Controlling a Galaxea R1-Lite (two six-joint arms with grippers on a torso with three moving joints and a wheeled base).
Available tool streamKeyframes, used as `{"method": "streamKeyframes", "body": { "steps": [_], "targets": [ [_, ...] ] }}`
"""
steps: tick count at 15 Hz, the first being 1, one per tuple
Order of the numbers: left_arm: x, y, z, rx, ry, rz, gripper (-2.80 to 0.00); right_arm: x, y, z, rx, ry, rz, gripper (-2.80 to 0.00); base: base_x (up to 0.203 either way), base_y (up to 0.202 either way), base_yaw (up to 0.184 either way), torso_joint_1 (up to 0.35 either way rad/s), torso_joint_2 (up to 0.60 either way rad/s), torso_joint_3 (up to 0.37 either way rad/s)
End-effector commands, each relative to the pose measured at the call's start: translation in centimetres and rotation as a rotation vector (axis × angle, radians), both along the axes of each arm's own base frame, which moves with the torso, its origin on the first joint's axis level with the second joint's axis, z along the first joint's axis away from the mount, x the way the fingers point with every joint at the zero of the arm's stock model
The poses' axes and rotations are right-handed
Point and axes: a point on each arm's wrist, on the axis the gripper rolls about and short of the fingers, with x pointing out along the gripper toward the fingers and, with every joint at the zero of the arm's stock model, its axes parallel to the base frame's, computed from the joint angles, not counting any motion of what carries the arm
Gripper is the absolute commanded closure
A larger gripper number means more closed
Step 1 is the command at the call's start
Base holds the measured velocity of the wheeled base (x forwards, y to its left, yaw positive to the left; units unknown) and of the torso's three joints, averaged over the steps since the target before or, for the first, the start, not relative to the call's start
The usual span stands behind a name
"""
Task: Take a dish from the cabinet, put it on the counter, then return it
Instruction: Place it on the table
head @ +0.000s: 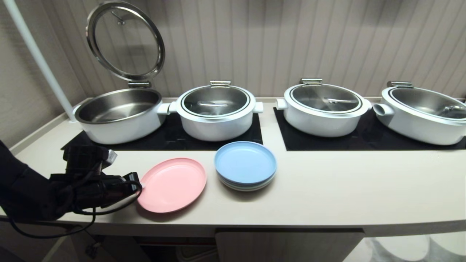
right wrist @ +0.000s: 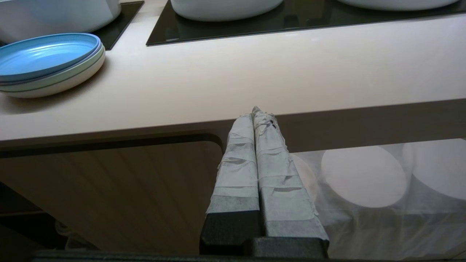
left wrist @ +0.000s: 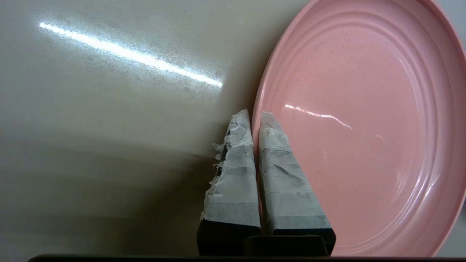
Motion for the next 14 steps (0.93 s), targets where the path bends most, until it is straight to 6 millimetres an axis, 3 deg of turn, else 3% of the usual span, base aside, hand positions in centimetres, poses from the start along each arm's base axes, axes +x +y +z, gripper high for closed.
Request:
{"method": "streamKeyframes", "body": {
  "steps": [1,3,4,14],
  "targets": [
    [0.08,0.02,0.13,0.000,-0.008,0.000,0.00,0.00,0.00,0.00,0.001,0.000,0.000,0.00,0.000,0.000,0.000,0.000,0.00,0.000],
    [0.08,-0.03,0.13,-0.002,-0.008,-0.003,0.00,0.00,0.00,0.01,0.001,-0.001,0.000,0.00,0.000,0.000,0.000,0.000,0.00,0.000],
    [0.08,-0.08,0.13,-0.002,-0.008,-0.004,-2.80,0.00,0.00,0.01,0.001,-0.001,0.000,0.00,0.000,0.000,0.000,0.000,0.00,0.000],
    [-0.13,0.01,0.87,0.001,-0.033,0.000,-2.80,0.00,0.00,0.01,0.001,-0.001,0.000,0.00,0.000,0.000,0.000,0.000,0.00,0.000]
  ]
}}
